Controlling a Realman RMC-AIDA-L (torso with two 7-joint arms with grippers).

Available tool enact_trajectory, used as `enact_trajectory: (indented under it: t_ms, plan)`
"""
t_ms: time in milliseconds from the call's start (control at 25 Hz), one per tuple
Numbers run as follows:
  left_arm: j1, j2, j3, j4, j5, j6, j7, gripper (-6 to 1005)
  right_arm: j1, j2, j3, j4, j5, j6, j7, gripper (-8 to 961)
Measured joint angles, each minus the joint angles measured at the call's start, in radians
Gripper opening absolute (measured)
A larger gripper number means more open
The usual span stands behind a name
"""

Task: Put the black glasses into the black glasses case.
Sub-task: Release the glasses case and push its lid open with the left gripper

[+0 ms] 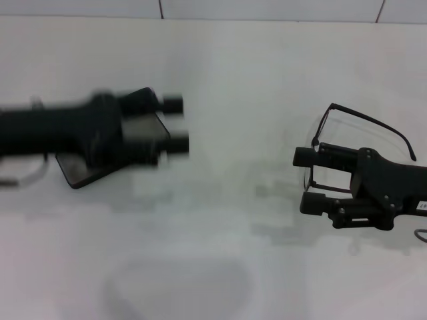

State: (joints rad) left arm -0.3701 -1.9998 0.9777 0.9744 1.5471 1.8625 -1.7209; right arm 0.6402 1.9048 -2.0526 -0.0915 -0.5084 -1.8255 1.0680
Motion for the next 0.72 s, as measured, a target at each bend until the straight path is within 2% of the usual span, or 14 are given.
enact_trajectory:
  t_ms: [160,280,320,360,440,480,720]
  plan:
    - [-0.004,-0.033,-0.067,0.417,0.209,-0.088,-0.297,830,-0.001,0.000,0.003,0.001,0.001,0.005,0.000,856]
    - [-0.033,-0.055,-0.065,0.656,0.434,-0.109,-0.422,813,-0.010,0.003,0.012,0.002,0.001,0.014,-0.001,856]
    - [-0.049,-0.063,-0.055,0.700,0.521,-0.113,-0.442,807,-0.015,0.004,0.019,0.000,0.001,0.018,-0.001,856]
    - [-0.049,-0.063,-0.055,0.700,0.521,-0.113,-0.442,802,-0.021,0.005,0.027,-0.001,0.001,0.021,-0.001,856]
    - [-0.101,-0.085,-0.012,0.755,0.745,-0.139,-0.467,793,-0.026,0.005,0.038,-0.002,-0.001,0.024,-0.002,856]
    - [-0.121,-0.089,0.040,0.727,0.861,-0.181,-0.478,788,-0.027,0.005,0.041,-0.002,-0.001,0.024,-0.002,856]
    - [-0.180,-0.088,0.197,0.544,1.066,-0.360,-0.502,772,-0.036,0.005,0.041,-0.010,0.001,0.023,-0.002,855]
